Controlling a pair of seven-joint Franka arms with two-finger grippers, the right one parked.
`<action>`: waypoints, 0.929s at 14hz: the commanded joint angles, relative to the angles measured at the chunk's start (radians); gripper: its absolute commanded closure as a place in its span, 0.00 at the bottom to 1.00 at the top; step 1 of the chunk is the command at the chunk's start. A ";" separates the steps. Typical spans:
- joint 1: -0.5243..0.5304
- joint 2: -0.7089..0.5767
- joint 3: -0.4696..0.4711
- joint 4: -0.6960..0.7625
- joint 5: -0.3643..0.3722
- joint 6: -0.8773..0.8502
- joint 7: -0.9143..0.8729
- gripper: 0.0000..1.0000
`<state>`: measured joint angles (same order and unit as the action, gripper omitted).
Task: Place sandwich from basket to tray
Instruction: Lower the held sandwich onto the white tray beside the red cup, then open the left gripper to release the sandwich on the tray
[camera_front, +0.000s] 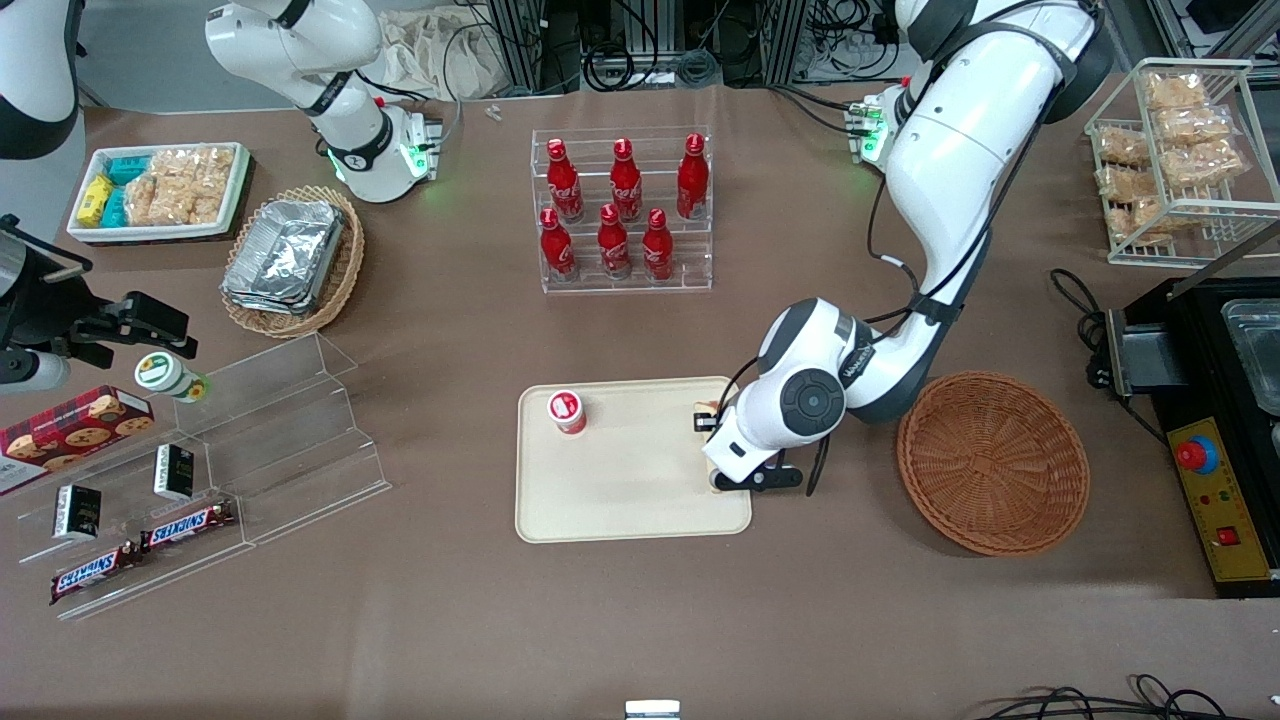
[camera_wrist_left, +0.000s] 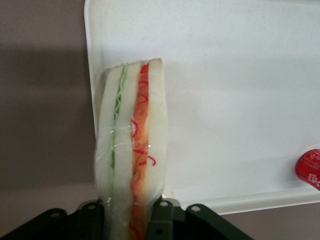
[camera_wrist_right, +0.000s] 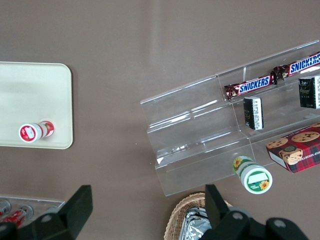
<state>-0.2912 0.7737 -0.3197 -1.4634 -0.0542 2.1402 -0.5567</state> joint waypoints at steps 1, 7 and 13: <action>0.000 0.015 -0.006 0.028 -0.010 0.001 -0.006 0.03; 0.061 -0.062 -0.006 0.032 -0.015 -0.115 0.007 0.01; 0.190 -0.327 0.005 0.028 0.007 -0.468 0.165 0.01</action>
<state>-0.1357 0.5458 -0.3184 -1.3987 -0.0545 1.7442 -0.4571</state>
